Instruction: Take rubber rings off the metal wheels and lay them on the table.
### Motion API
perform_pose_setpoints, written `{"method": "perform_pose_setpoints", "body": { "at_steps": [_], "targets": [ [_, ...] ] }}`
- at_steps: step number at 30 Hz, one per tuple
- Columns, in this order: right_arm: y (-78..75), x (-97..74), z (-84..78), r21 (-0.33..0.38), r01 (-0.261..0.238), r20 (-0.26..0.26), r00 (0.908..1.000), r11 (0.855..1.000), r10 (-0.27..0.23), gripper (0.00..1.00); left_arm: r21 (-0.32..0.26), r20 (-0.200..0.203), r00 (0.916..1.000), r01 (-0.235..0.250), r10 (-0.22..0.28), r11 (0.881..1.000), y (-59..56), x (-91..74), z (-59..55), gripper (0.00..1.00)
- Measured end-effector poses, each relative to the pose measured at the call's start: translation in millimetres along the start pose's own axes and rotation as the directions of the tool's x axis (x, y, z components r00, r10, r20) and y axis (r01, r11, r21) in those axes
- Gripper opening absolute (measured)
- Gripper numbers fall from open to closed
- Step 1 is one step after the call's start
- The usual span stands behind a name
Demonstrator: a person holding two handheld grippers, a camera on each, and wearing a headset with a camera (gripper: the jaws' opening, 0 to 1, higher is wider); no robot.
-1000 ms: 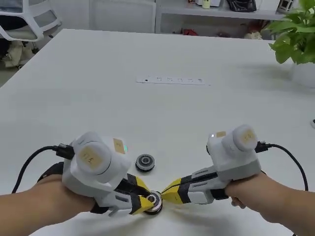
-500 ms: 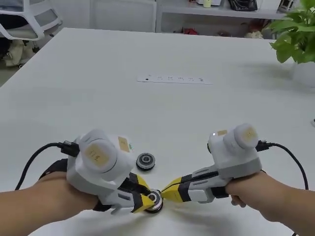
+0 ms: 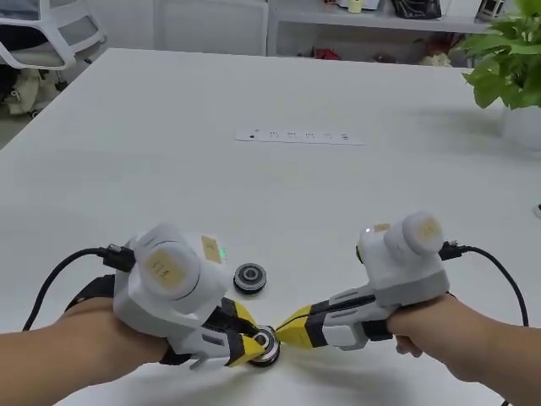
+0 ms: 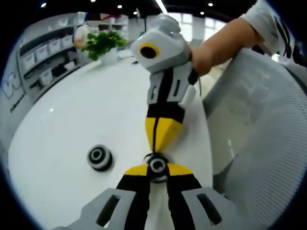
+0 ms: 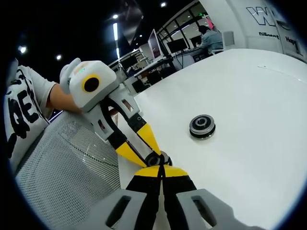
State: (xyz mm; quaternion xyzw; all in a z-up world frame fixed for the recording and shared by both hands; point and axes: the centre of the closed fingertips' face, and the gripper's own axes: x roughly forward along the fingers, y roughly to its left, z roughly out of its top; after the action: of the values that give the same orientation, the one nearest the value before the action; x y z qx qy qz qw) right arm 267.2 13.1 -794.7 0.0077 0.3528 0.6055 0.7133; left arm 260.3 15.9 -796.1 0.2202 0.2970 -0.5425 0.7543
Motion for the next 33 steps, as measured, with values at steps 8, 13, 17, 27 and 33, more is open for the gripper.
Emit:
{"method": "perform_pose_setpoints", "body": {
  "at_steps": [8,13,17,27,33],
  "targets": [
    [6.0,2.2,2.5,-0.01,-0.017,-0.001,0.9999,1.0,0.017,0.0,0.0,0.002,1.0,-0.002,0.002,1.0,-0.2,-0.3,0.4,0.12],
    [7.5,2.7,3.0,-0.015,-0.024,0.0,0.9997,1.0,0.024,0.0,-0.001,0.001,1.0,-0.003,0.003,1.0,-0.7,-0.5,0.8,0.12],
    [8.4,2.2,3.3,-0.015,-0.03,0.004,0.9996,0.999,0.03,0.0,0.0,0.002,1.0,-0.003,0.003,1.0,-0.6,-0.5,0.7,0.12],
    [26.0,8.5,10.7,-0.051,-0.087,0.009,0.9961,0.995,0.088,0.0,0.002,0.008,1.0,-0.005,0.005,1.0,-1.3,-0.5,1.2,0.12],
    [20.9,4.5,7.8,-0.044,-0.076,0.009,0.997,0.996,0.077,0.0,0.0,0.016,0.9999,-0.005,0.005,1.0,-1.5,-1.0,1.2,0.13]
  ]
}}
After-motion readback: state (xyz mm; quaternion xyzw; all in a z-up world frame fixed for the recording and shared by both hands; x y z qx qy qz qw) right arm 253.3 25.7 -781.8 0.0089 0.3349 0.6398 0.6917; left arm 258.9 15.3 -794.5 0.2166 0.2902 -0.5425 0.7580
